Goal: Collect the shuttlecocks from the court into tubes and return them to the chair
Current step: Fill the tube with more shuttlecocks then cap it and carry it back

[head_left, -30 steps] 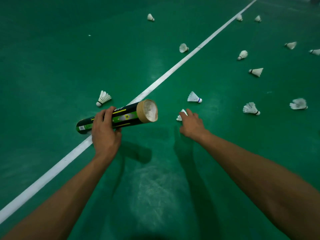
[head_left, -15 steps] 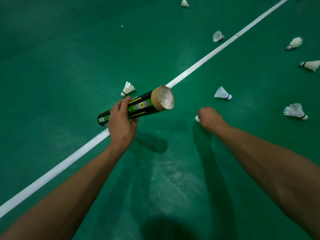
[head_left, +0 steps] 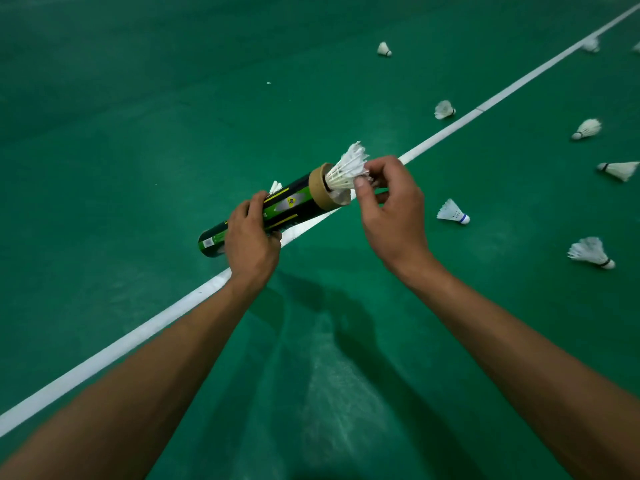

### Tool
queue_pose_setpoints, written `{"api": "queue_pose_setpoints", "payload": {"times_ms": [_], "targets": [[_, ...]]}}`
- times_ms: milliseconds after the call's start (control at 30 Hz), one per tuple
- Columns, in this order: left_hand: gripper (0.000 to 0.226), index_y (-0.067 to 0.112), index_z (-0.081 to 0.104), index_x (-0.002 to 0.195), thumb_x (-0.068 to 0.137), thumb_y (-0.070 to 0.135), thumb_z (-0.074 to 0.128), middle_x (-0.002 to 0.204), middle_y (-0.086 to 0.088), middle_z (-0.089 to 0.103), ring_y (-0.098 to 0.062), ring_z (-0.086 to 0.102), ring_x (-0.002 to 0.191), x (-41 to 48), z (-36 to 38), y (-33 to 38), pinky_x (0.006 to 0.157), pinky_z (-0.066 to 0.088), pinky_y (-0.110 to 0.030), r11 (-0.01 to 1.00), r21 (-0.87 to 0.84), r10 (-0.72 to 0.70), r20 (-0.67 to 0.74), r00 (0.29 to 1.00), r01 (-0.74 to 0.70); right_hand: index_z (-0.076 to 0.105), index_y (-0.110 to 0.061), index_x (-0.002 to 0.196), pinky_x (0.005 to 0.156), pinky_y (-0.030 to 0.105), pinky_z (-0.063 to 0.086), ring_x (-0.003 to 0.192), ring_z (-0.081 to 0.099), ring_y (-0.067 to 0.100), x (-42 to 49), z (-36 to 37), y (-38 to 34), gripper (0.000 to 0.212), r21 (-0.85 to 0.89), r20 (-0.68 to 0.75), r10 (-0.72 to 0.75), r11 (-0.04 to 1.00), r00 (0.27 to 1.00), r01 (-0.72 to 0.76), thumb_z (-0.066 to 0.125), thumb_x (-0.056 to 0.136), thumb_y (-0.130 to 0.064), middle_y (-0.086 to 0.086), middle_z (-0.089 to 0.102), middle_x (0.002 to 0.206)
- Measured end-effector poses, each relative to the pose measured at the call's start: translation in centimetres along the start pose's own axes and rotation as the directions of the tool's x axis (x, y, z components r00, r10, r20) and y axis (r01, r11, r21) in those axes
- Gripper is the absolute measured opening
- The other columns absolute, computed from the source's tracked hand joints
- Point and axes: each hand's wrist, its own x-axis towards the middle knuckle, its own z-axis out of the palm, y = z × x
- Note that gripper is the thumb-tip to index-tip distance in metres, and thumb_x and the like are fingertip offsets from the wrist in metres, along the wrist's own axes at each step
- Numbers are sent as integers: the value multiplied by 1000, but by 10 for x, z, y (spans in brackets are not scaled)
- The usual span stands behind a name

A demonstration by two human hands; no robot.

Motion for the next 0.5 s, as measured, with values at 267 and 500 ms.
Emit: {"api": "queue_pose_setpoints", "payload": {"times_ms": [267,500], "targets": [[76,24,49,145,76,8,77,138,-6,58,-31,52,125,2,-12,2,96,49,-45,1000,27,17,-45,999,-16,70,-12,107,78,35,47,83,56,14,2,2,-9,22,-66,400,-76,992,913,111,51,99,-21,-4,62,95],[76,26,48,145,77,12,80,138,-6,57,-32,53,125,6,-16,9,94,50,-45,1000,-10,15,-54,998,-16,64,-14,129,89,28,48,97,66,17,8,-11,-27,55,-154,527,-24,980,850,123,54,77,0,-1,64,132]]}}
